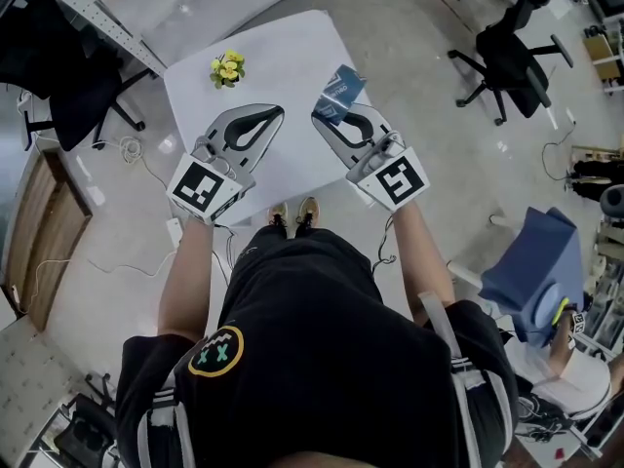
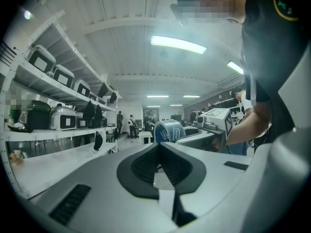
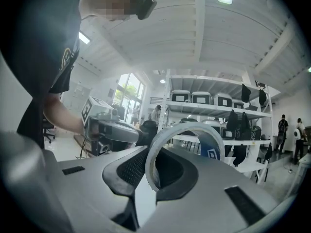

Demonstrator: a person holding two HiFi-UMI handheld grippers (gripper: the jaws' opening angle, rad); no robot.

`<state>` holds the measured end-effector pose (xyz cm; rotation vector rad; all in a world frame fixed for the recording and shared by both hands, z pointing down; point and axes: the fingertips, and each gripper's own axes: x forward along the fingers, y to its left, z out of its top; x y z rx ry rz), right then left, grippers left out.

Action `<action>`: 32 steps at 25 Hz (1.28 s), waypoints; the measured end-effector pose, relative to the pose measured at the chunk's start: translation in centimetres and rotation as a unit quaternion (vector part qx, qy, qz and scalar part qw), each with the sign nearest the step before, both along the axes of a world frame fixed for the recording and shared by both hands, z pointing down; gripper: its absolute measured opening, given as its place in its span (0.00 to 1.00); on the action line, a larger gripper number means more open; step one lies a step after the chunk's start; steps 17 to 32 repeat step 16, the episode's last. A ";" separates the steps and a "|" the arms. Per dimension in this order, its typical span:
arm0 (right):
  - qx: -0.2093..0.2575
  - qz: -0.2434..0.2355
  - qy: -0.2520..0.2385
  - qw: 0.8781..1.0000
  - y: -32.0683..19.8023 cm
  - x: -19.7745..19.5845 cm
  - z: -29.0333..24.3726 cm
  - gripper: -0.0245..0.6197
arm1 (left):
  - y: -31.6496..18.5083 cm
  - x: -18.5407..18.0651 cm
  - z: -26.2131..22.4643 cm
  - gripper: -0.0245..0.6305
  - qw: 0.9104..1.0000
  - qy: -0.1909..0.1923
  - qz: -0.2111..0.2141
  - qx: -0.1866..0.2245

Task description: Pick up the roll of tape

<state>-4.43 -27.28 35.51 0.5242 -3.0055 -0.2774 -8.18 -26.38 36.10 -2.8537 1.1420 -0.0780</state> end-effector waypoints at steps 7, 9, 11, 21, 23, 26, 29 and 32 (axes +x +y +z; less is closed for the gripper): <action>-0.001 0.002 0.002 1.000 0.3 0.4 -0.1 0.14 | 0.3 0.3 -0.1 0.07 1.000 0.002 -0.001 0.000; -0.001 0.002 0.003 1.000 0.3 0.5 -0.1 0.14 | 0.2 0.3 -0.2 0.07 1.000 0.000 -0.005 0.004; 0.000 0.002 0.001 1.000 0.1 0.4 -0.2 0.14 | 0.1 0.2 -0.3 0.07 1.000 -0.002 -0.004 0.004; 0.003 -0.001 -0.002 1.000 -0.2 0.0 -0.3 0.14 | -0.2 0.2 -0.2 0.07 1.000 -0.005 0.005 0.003; 0.003 -0.001 -0.002 1.000 -0.2 0.0 -0.3 0.14 | -0.2 0.2 -0.2 0.07 1.000 -0.005 0.005 0.003; 0.003 -0.001 -0.002 1.000 -0.2 0.0 -0.3 0.14 | -0.2 0.2 -0.2 0.07 1.000 -0.005 0.005 0.003; 0.003 -0.001 -0.002 1.000 -0.2 0.0 -0.3 0.14 | -0.2 0.2 -0.2 0.07 1.000 -0.005 0.005 0.003; 0.003 -0.001 -0.002 1.000 -0.2 0.0 -0.3 0.14 | -0.2 0.2 -0.2 0.07 1.000 -0.005 0.005 0.003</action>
